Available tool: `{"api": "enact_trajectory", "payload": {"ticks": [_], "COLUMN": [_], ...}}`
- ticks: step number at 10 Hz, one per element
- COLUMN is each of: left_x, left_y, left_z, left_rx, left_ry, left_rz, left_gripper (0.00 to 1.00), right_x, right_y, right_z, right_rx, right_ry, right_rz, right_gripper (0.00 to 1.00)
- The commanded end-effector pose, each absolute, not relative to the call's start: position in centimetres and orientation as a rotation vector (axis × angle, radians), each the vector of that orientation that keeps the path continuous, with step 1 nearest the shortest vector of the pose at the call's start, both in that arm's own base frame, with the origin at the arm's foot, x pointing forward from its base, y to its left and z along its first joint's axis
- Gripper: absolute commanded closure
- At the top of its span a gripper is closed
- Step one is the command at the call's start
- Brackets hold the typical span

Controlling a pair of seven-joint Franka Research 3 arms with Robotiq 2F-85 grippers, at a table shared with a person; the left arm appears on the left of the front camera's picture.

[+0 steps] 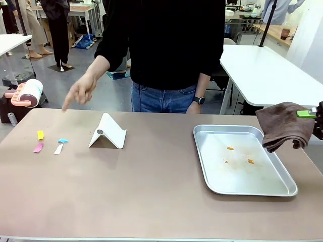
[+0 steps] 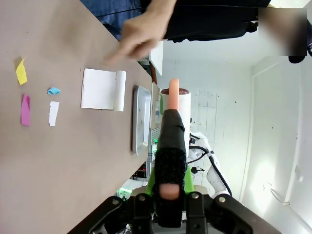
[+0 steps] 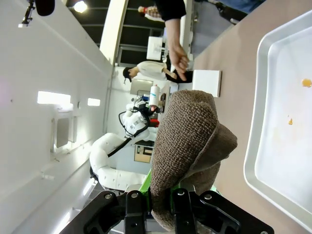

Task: Clean the surface of the table.
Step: If a person points to the right, clean the right side of the table with your right hand, and if they point to the left, clean the left side with your left hand.

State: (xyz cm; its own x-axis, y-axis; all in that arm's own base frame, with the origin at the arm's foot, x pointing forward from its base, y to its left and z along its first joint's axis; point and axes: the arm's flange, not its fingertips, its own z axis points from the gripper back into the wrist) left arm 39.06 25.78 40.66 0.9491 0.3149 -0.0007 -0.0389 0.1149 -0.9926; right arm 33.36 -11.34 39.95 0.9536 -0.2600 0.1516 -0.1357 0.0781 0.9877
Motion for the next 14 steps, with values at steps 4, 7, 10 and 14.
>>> {"api": "enact_trajectory", "payload": {"ticks": [4, 7, 10, 14], "left_x": [38.6, 38.6, 39.1, 40.2], "left_y": [25.8, 25.8, 25.8, 28.0], "left_z": [41.0, 41.0, 40.7, 40.6], "left_rx": [-1.439, -1.439, -1.436, -1.142], "left_ry": [-0.243, -0.243, -0.231, -0.312], "left_rz": [0.241, 0.241, 0.263, 0.185], "left_gripper": [1.00, 1.00, 0.77, 0.77], "right_x": [33.1, 33.1, 33.1, 33.1], "right_y": [-11.4, -11.4, -11.4, -11.4], "right_z": [40.5, 40.5, 40.5, 40.5], "right_rx": [1.496, 1.496, 1.496, 1.496], "right_ry": [-0.315, -0.315, -0.315, -0.315], "right_rz": [-0.098, -0.098, -0.098, -0.098], "right_gripper": [1.00, 1.00, 1.00, 1.00]}}
